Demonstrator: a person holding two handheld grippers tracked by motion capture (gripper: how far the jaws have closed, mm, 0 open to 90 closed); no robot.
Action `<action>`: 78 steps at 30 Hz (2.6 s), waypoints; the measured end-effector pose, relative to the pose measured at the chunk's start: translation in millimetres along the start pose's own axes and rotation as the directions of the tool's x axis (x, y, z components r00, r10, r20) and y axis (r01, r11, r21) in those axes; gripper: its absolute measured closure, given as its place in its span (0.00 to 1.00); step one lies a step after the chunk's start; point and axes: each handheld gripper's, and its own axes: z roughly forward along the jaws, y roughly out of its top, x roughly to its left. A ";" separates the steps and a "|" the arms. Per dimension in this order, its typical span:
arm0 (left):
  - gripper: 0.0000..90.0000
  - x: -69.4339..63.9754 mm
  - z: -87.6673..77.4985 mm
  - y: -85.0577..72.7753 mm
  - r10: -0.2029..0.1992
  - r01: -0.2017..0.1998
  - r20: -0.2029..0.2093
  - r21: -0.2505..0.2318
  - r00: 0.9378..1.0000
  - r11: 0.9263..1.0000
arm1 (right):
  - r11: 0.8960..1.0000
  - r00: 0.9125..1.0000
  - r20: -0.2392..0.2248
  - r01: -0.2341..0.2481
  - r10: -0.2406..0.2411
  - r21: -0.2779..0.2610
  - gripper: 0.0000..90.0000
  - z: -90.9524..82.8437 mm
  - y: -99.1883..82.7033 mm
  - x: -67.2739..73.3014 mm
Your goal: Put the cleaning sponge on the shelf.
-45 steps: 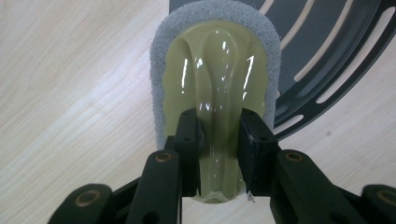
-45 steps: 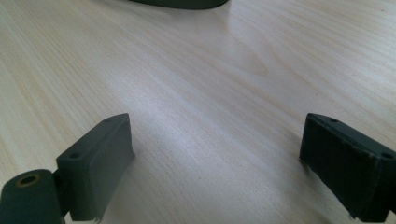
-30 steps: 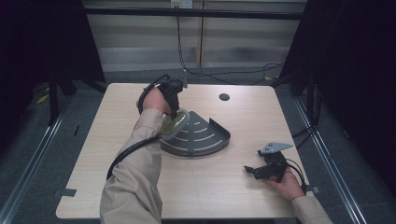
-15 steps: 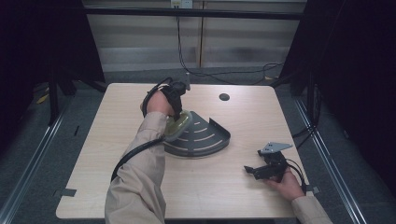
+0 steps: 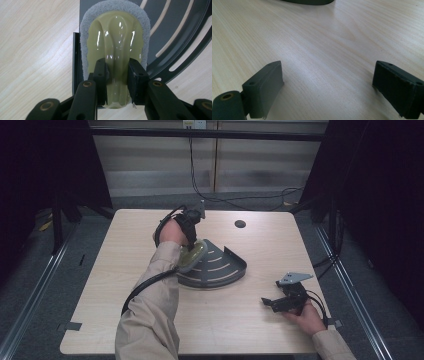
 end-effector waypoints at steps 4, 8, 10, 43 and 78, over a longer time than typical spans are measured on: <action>0.79 0.7 3.6 -0.4 0.005 -0.005 0.004 0.005 1.000 1.000 | 1.000 1.000 0.000 -0.001 0.001 0.001 0.10 0.0 0.0 0.1; 0.79 0.8 6.4 -1.0 -0.003 0.003 0.003 0.005 1.000 1.000 | 1.000 1.000 0.001 0.000 0.000 0.000 0.10 0.0 0.0 0.0; 0.79 0.8 8.6 -1.1 -0.004 0.004 0.001 0.003 1.000 1.000 | 1.000 1.000 0.001 -0.002 0.002 0.001 0.10 0.0 0.0 0.1; 0.79 10.7 29.2 -9.4 -0.004 0.004 -0.006 0.021 1.000 1.000 | 1.000 1.000 0.001 -0.001 0.001 0.000 0.10 0.2 0.2 0.1; 0.79 12.4 40.9 -13.8 0.006 -0.006 0.002 0.026 1.000 1.000 | 1.000 1.000 0.001 -0.001 0.001 0.000 0.10 0.2 0.2 0.1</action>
